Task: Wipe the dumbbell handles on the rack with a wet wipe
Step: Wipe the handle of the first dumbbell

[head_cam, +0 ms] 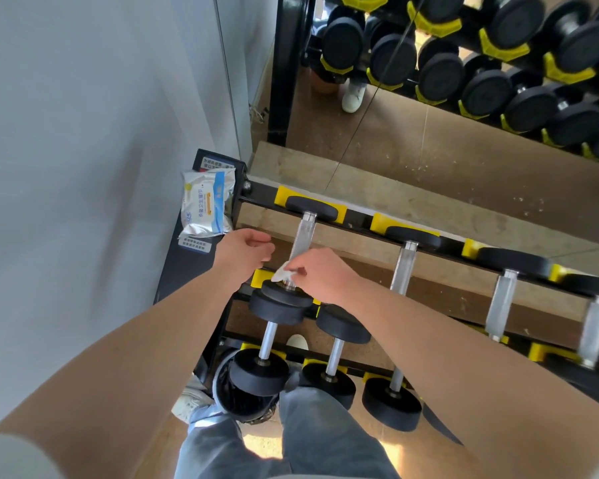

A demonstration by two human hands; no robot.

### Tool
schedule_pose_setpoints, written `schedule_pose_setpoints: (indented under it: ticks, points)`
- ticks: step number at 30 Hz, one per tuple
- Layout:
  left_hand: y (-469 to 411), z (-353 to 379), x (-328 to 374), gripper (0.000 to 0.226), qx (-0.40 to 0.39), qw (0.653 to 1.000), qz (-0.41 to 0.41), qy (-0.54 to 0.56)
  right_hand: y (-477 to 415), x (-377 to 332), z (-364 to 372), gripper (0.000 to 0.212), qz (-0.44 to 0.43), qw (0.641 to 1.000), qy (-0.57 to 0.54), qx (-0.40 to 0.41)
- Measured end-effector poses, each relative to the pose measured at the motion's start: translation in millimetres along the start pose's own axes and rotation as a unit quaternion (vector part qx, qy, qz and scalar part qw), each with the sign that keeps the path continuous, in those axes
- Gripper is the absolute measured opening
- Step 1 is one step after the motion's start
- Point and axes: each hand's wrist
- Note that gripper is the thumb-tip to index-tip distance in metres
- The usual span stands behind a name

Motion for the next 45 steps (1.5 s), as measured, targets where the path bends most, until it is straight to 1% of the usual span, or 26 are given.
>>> schedule_pose_setpoints:
  ticks: [1,2,5,6,7,8,10,12,14,16,17,20,22,24,27,28,30,32,33,34,35,37,39,41,43,45]
  points:
    - [0.3,-0.2,1.1,0.008,0.001,1.0,0.002,-0.016,-0.5,-1.0,-2.1,0.035,-0.004,1.0,0.01,0.01]
    - [0.7,-0.2,2.1,0.004,-0.002,1.0,0.003,-0.025,-1.9,-1.7,-4.8,0.034,-0.003,0.999,0.007,0.041]
    - [3.1,-1.1,4.1,0.018,-0.012,0.999,0.01,-0.036,-8.3,-2.1,-17.0,0.031,0.044,0.977,-0.043,0.202]
    - [4.4,-1.6,5.7,0.026,-0.017,0.998,0.028,-0.062,-9.9,-1.4,-19.1,0.031,0.06,0.969,-0.048,0.235]
    - [5.7,-1.6,7.3,0.035,-0.025,0.994,0.043,-0.097,-10.9,-1.1,-20.1,0.032,0.071,0.967,-0.042,0.241]
    - [6.6,-1.4,8.3,0.043,-0.032,0.99,0.052,-0.128,-11.4,-0.5,-18.3,0.033,0.073,0.972,-0.029,0.221]
    - [6.1,-1.3,9.6,0.049,-0.028,0.986,0.056,-0.157,-10.2,-2.0,-10.3,0.037,0.053,0.99,0.007,0.134]
    - [2.7,-2.5,7.3,0.047,-0.012,0.989,0.051,-0.141,-8.4,-8.1,-0.7,0.038,0.019,0.998,0.046,0.025]
    - [1.8,-4.8,5.8,0.041,0.01,0.99,0.042,-0.132,-8.5,-12.8,6.9,0.035,0.002,0.997,0.065,-0.045]
    - [2.4,-6.9,4.6,0.033,0.022,0.991,0.032,-0.125,-9.2,-12.8,7.1,0.033,0.01,0.998,0.055,-0.04]
    - [2.9,-7.2,4.4,0.028,0.022,0.993,0.024,-0.112,-9.9,-11.6,4.0,0.034,0.02,0.999,0.048,-0.008]
    - [3.9,-5.0,2.5,0.017,0.004,0.998,0.01,-0.068,-15.1,-2.9,-13.2,0.031,0.062,0.988,0.035,0.139]
    - [5.0,-0.4,2.0,0.02,-0.041,0.998,0.008,-0.055,-17.8,2.4,-20.9,0.03,0.088,0.975,0.022,0.201]
    - [7.3,6.6,4.6,0.028,-0.096,0.995,-0.004,-0.035,-16.2,3.4,-18.8,0.03,0.076,0.978,0.04,0.189]
    - [7.9,15.6,6.2,0.033,-0.131,0.99,-0.041,0.036,-9.6,-0.8,-2.2,0.033,0.015,0.99,0.124,0.058]
    - [7.9,16.6,5.9,0.034,-0.132,0.989,-0.047,0.042,-8.1,-0.7,3.8,0.034,0.005,0.991,0.132,0.034]
    - [8.3,16.6,4.3,0.033,-0.146,0.986,-0.057,0.064,-7.2,1.7,9.6,0.03,0.002,0.996,0.075,0.052]
    - [9.6,15.1,6.2,0.027,-0.19,0.972,-0.065,0.123,-5.4,3.8,9.4,0.019,0.041,0.992,-0.057,0.107]
    - [10.2,15.1,8.9,0.025,-0.212,0.965,-0.063,0.141,-4.6,6.2,8.8,0.013,0.067,0.98,-0.124,0.138]
    - [9.3,16.4,12.5,0.024,-0.22,0.966,-0.052,0.129,-3.9,8.4,6.4,0.008,0.088,0.966,-0.176,0.167]
    - [8.9,18.9,17.7,0.022,-0.213,0.971,-0.04,0.1,-3.4,10.1,3.3,0.01,0.106,0.952,-0.216,0.188]
    - [3.1,26.3,28.8,0.014,-0.168,0.983,-0.02,0.065,-4.7,12.1,-2.3,0.014,0.124,0.936,-0.257,0.207]
    - [-3.8,33.2,39.7,0.012,-0.117,0.99,0.011,0.074,-8.6,14.6,-4.3,0.016,0.144,0.914,-0.302,0.231]
    - [-12.2,39.8,45.1,0.014,-0.043,0.994,0.023,0.093,-11.2,18.0,-3.6,0.018,0.174,0.888,-0.343,0.252]
    - [-15.6,44.0,41.8,0.016,0.012,0.998,0.019,0.065,-10.2,19.9,-2.3,0.019,0.194,0.887,-0.342,0.243]
    - [-11.8,45.3,33.4,0.027,0.015,1.0,0.019,-0.013,-9.4,21.4,0.7,0.025,0.208,0.894,-0.329,0.222]
Point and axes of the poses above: each hand's wrist, its own y-axis away from the middle knuckle, its own z-axis out of the palm, x = y × z, and after that the axes turned 6 degrees about -z, right-handed
